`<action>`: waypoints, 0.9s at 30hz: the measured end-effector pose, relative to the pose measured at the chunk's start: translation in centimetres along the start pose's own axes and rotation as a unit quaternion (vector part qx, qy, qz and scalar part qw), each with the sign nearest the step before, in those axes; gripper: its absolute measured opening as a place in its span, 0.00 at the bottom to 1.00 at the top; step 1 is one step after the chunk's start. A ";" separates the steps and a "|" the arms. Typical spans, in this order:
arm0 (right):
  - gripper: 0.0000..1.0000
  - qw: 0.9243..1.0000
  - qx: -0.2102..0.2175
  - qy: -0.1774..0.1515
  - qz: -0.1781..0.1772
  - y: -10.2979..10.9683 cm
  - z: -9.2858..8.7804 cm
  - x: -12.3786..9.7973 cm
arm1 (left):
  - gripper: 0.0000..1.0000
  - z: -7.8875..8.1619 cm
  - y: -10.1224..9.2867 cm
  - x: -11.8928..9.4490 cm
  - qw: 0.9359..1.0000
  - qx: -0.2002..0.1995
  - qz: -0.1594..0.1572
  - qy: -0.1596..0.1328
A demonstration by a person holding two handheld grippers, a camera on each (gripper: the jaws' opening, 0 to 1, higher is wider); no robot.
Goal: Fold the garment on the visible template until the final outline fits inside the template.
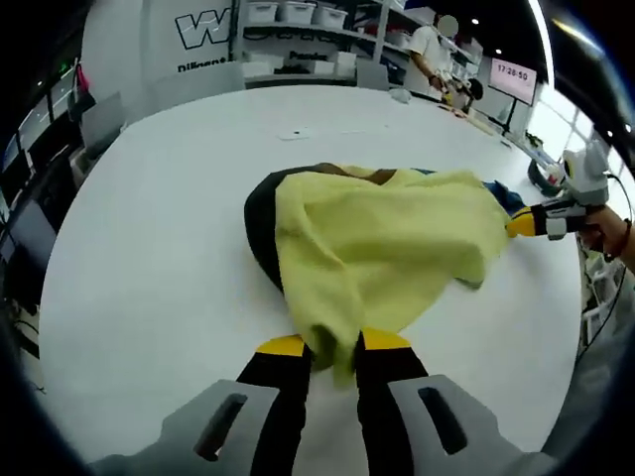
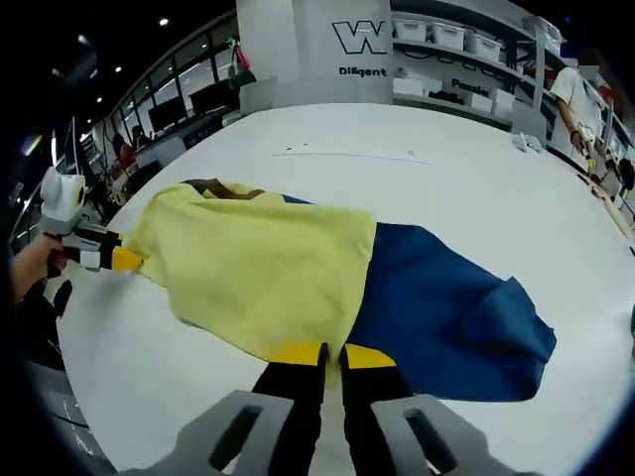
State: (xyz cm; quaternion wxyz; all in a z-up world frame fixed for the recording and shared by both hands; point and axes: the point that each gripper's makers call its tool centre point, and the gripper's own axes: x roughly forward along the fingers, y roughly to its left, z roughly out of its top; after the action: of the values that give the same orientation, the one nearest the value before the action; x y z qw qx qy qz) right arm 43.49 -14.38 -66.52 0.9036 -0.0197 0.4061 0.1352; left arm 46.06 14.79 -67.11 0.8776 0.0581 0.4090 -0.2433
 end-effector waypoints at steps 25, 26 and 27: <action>0.00 0.997 -0.065 0.025 0.041 3.2 -1.4 -7.9 | 0.09 -2.4 -3.0 -8.3 0.999 0.044 -0.011 0.009; 0.00 0.996 -0.067 0.028 0.043 3.4 -1.8 -8.3 | 0.09 -2.7 -3.2 -8.7 0.999 0.046 -0.010 0.010; 0.00 0.996 -0.069 0.031 0.045 3.6 -2.2 -8.7 | 0.09 -3.1 -3.4 -9.1 0.999 0.048 -0.009 0.011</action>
State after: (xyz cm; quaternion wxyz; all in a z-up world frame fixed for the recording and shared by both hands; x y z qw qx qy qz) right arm 35.44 -13.26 -61.29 0.8801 -0.0678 0.4239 0.2026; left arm 37.34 16.19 -62.03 0.8671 0.0990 0.4068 -0.2698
